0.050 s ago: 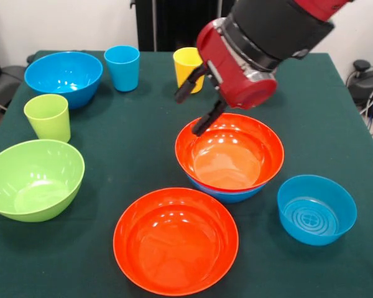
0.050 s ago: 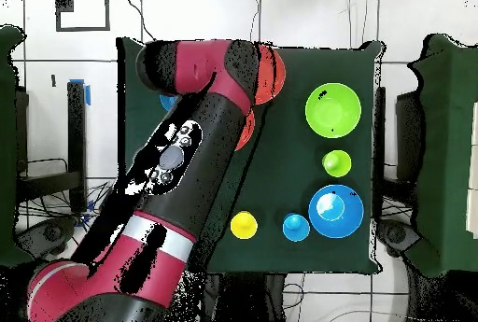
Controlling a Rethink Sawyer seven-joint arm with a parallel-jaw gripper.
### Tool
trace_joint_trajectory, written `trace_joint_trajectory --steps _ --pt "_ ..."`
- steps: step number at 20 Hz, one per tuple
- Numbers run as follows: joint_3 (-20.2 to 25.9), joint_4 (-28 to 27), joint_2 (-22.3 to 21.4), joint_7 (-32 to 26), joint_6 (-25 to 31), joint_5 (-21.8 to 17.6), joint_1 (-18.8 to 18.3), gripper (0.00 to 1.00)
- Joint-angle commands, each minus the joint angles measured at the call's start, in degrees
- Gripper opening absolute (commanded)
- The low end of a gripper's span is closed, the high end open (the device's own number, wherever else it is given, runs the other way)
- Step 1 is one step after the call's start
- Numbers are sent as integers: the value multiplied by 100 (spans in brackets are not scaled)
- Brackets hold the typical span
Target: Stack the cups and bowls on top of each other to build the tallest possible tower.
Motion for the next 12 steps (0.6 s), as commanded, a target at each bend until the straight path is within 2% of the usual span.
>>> trace_joint_trajectory --steps 1,5,12 --pt "1101 644 -134 -1272 -399 -512 -176 100" --pt "1176 609 -151 -1249 -274 -599 -227 100" --pt "1123 394 -75 -1151 369 -758 -250 100"
